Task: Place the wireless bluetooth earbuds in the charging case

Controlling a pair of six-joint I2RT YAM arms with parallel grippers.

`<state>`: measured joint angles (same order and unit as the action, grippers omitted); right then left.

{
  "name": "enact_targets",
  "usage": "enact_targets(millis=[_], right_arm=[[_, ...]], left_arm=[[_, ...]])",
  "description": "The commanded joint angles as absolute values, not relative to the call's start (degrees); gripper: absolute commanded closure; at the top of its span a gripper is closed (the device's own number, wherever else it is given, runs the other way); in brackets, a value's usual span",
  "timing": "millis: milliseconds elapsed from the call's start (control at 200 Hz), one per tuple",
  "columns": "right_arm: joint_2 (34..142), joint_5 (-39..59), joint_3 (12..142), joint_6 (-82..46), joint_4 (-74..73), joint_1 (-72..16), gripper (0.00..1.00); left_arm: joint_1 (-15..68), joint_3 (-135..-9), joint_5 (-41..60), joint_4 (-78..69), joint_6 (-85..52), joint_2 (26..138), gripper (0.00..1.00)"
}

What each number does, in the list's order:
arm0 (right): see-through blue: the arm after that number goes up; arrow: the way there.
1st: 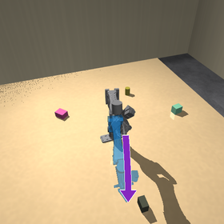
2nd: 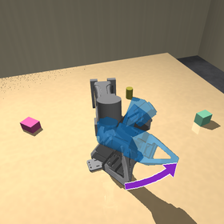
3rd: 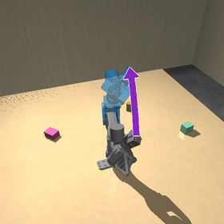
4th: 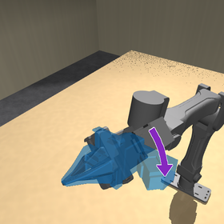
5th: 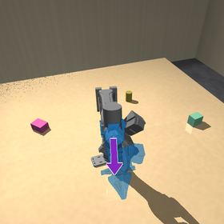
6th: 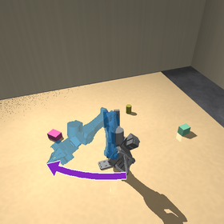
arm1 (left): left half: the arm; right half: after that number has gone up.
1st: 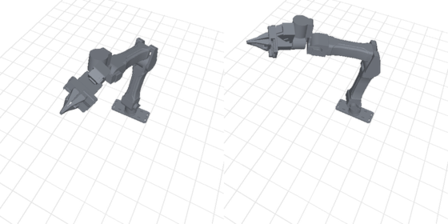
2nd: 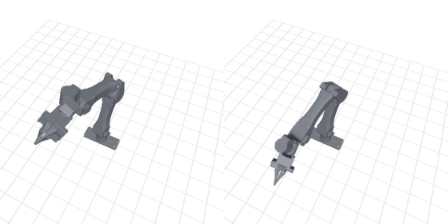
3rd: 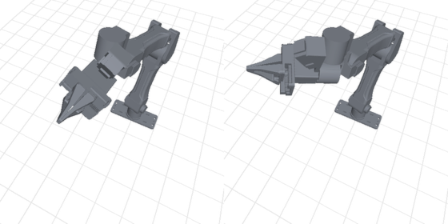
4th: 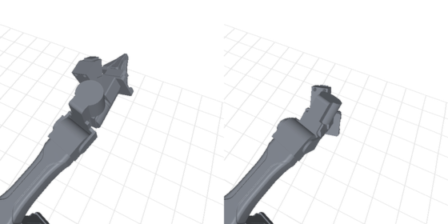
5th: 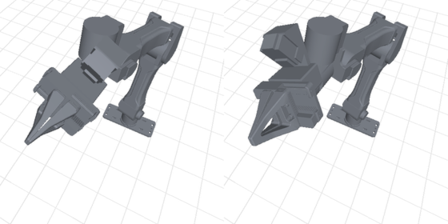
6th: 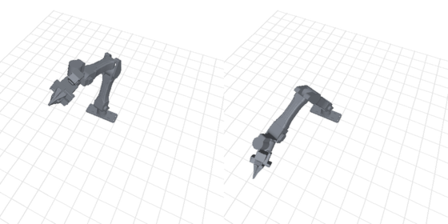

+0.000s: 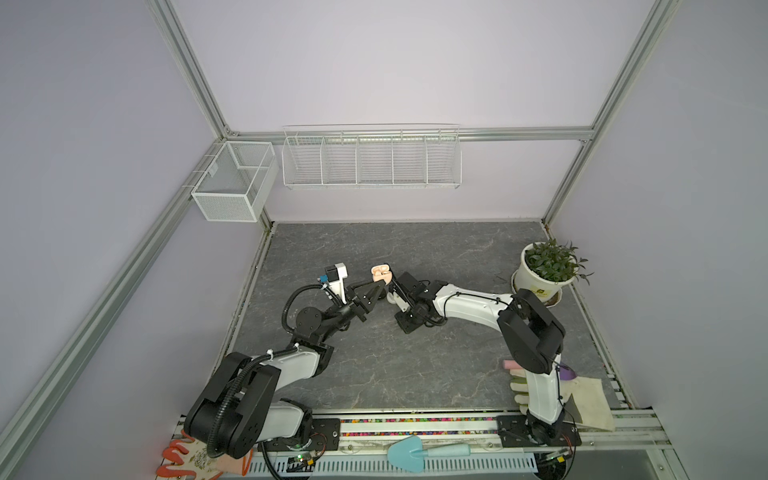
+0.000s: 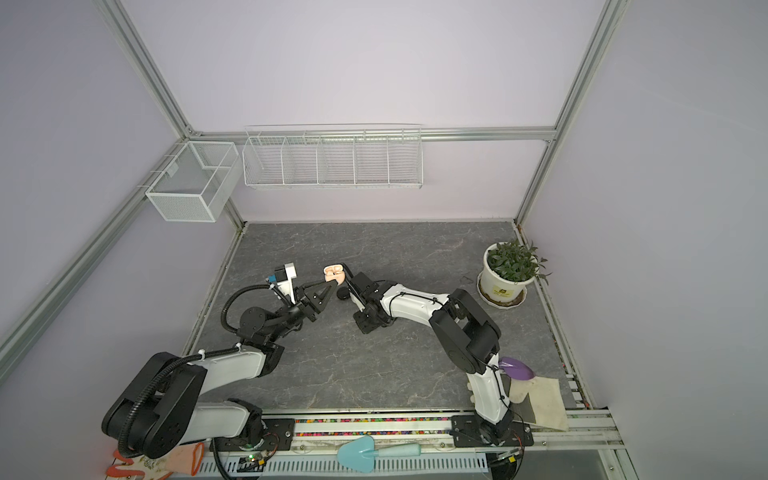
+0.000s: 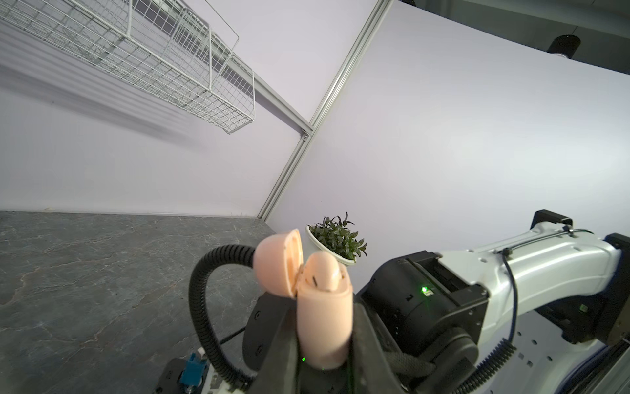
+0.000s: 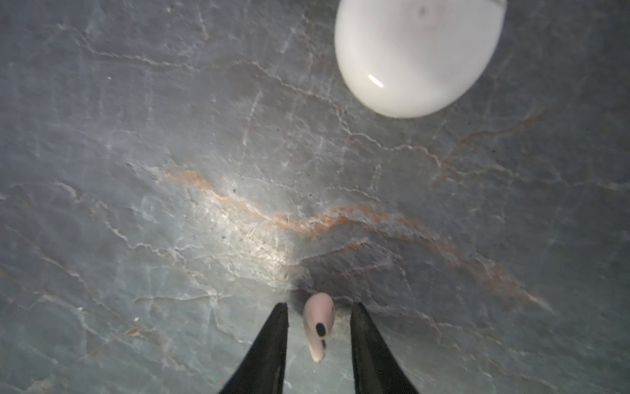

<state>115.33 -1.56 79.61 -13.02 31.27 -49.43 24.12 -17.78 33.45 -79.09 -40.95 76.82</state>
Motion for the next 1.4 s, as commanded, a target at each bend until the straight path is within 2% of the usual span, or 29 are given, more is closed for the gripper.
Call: enact_targets(millis=[0, 560, 1399], right_arm=[[116.5, -2.5, 80.4, -12.2, 32.1, -50.1, 0.68], [118.3, -2.3, 81.0, -13.1, 31.6, -50.4, 0.75], [112.2, -0.6, 76.6, -15.9, 28.4, -48.7, 0.80]], left_arm=[[24.0, -17.6, 34.0, -81.1, -41.5, 76.1, 1.00], [24.0, -17.4, 34.0, -81.1, -41.3, 75.9, 1.00], [24.0, -18.5, 34.2, -81.1, -42.6, 76.2, 1.00]])
